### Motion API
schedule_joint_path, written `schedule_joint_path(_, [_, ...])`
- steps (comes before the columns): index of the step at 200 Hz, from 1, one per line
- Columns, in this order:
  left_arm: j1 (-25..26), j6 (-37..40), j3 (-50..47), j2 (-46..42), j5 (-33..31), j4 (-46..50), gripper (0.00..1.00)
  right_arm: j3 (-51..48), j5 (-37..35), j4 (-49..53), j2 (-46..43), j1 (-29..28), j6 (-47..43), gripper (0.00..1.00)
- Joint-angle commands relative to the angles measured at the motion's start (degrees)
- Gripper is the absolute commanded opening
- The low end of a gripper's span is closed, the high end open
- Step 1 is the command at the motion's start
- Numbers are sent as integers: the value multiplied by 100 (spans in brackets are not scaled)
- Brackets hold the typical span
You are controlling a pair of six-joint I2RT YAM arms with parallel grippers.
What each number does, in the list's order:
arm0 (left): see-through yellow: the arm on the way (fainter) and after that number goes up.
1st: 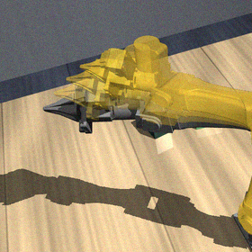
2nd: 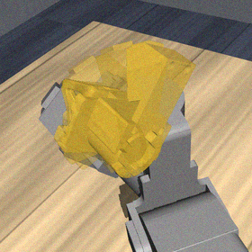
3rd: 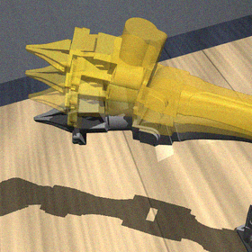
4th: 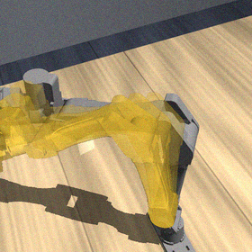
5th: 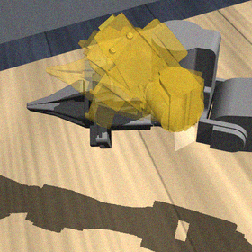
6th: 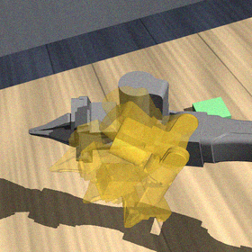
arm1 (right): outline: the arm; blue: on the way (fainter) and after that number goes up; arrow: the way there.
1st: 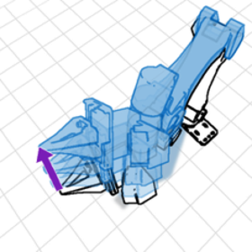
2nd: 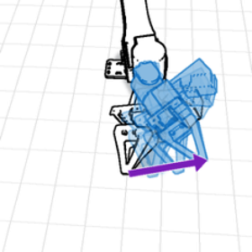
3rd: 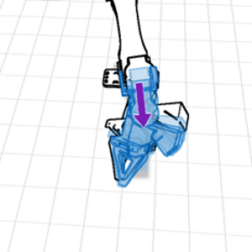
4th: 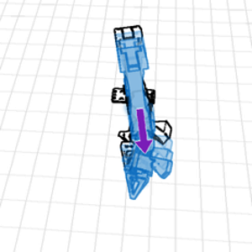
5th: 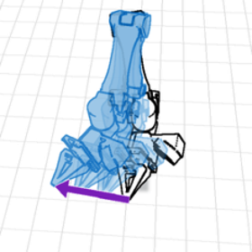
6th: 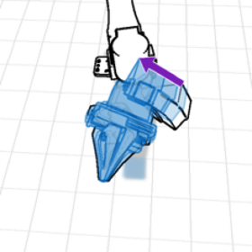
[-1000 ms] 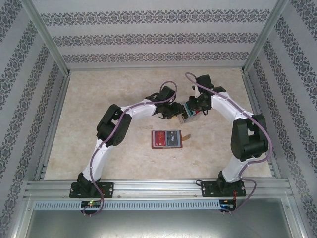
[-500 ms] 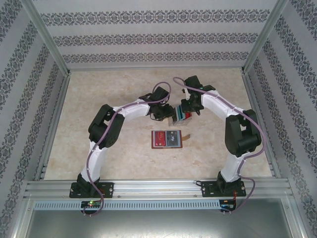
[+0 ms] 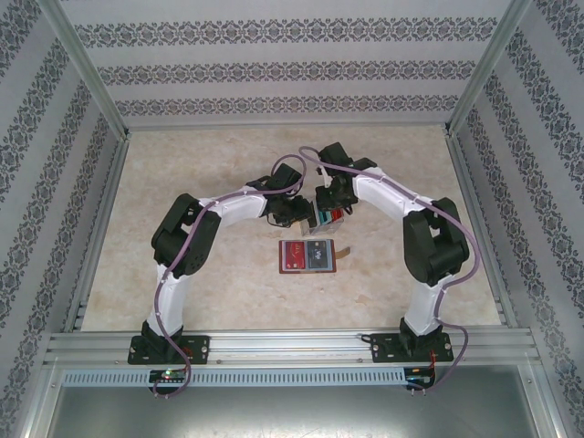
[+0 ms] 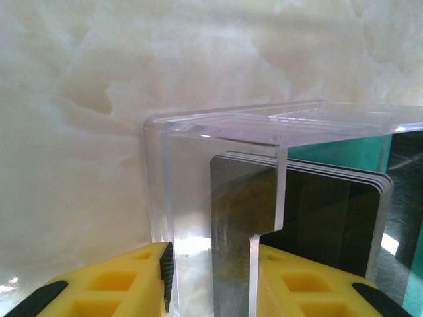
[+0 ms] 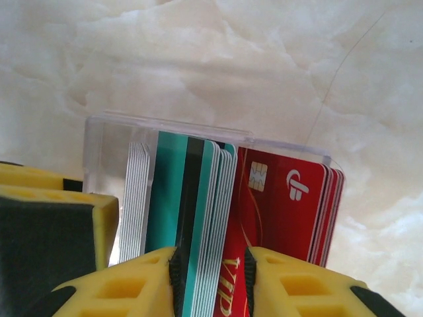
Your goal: Put the credit cards into the card holder
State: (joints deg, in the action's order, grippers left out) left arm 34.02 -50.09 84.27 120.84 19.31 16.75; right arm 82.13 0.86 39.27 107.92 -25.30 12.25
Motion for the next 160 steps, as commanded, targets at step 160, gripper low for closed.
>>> schedule_joint_path(160, [-18,-605,-752,-350,64,-893,36,407,-2500,210,602,-704,-73,31])
